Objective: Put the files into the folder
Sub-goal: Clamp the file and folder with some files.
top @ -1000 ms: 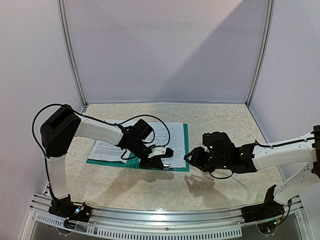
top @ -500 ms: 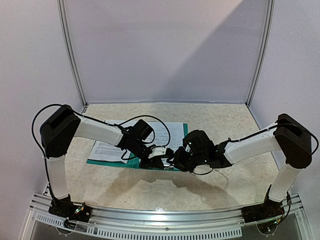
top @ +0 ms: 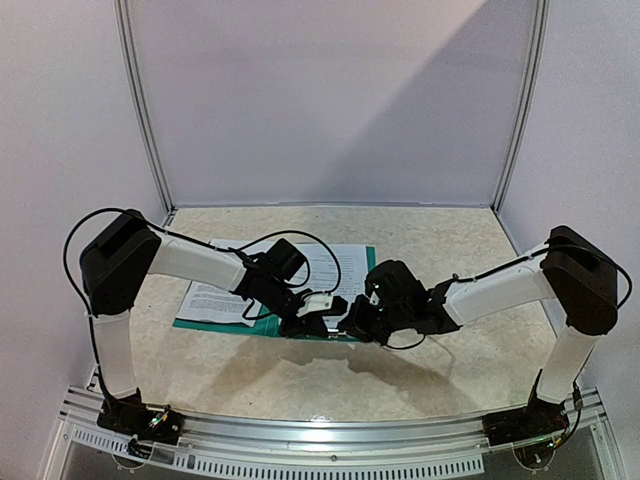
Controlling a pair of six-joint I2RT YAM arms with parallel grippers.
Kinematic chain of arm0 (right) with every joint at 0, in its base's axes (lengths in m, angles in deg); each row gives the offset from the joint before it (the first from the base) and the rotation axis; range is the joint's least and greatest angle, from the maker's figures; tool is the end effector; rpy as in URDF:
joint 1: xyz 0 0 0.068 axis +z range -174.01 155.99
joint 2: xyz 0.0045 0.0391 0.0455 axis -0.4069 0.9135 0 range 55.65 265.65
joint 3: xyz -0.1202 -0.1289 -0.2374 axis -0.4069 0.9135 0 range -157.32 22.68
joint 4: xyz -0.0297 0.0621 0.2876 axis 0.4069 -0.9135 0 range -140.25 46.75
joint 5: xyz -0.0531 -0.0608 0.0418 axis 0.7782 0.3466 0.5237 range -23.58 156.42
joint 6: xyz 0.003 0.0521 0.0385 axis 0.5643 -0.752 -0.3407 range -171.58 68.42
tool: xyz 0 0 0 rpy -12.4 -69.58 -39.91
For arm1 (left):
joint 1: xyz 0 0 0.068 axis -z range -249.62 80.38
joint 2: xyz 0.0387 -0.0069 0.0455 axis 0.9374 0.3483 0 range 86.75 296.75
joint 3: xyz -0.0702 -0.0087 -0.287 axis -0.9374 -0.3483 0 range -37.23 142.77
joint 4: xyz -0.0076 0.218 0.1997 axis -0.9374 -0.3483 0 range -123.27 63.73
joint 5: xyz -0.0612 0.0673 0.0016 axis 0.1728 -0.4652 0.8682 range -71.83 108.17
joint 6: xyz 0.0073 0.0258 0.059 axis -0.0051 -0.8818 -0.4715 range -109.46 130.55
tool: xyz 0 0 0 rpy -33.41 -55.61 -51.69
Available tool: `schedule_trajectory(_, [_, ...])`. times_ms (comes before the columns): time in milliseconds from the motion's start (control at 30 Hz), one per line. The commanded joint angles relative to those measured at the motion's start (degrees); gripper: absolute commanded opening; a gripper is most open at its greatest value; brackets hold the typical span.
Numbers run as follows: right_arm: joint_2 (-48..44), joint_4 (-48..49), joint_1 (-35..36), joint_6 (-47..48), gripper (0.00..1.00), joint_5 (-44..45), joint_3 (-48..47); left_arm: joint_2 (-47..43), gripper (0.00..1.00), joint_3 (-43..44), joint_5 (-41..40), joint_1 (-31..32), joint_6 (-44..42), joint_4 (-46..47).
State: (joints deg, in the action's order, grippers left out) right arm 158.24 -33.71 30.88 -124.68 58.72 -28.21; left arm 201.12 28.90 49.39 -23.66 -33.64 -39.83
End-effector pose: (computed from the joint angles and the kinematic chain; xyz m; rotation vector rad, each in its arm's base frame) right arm 0.2223 0.3279 0.1272 0.3427 2.6409 1.1398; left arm 0.2774 -0.3246 0.1021 1.9462 1.6868 -0.7277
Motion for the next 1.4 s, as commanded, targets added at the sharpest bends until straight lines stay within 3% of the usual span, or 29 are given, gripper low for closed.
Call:
schedule_trajectory(0, [1.93, -0.13, -0.67, 0.81, 0.04, -0.26, -1.36, 3.7, 0.0, -1.79, -7.35, 0.8, 0.33, -4.7])
schedule_trajectory(300, [2.48, -0.51, -0.69, 0.8, 0.01, -1.79, -2.12, 3.79, 0.0, -1.27, -7.67, 0.8, 0.63, -4.97])
schedule_trajectory(433, [3.06, -1.93, -0.67, 0.99, 0.11, -2.5, -2.79, 4.01, 0.0, -0.9, -7.84, 0.8, 0.85, -5.16])
schedule_trajectory(567, [2.46, -4.74, -0.67, 1.96, 0.13, -1.36, -3.95, 4.18, 0.0, -0.74, -7.84, 0.8, 0.68, -5.5])
schedule_trajectory(700, [2.16, -7.19, -0.59, 3.47, 0.01, 0.07, -5.2, 4.15, 0.0, -0.82, -7.84, 0.8, 0.6, -5.62])
schedule_trajectory(933, [2.65, -7.73, -0.6, 4.11, 0.0, 0.32, -5.12, 3.66, 0.0, -0.04, -7.89, 0.74, 1.45, -7.04])
schedule_trajectory(967, [2.65, -7.7, -0.58, 4.11, 0.0, 0.61, -5.02, 3.26, 0.01, 0.68, -7.93, 0.6, 1.99, -8.08])
schedule_trajectory(1067, [2.5, -7.91, -0.53, 4.11, 0.0, 1.2, -5.22, 0.83, 0.22, 3.49, -7.3, 0.18, 3.7, -12.07])
schedule_trajectory(1200, [2.25, -9.44, 0.37, 4.74, 0.0, 2.67, -6.4, -4.29, 0.39, 6.43, -3.56, -1.06, 7.12, -16.34])
schedule_trajectory(1367, [2.44, -9.45, 1.27, 4.48, 0.0, 3.42, -6.5, -5.74, 0.43, 12.01, -2.11, -4.76, 16.66, -18.43])
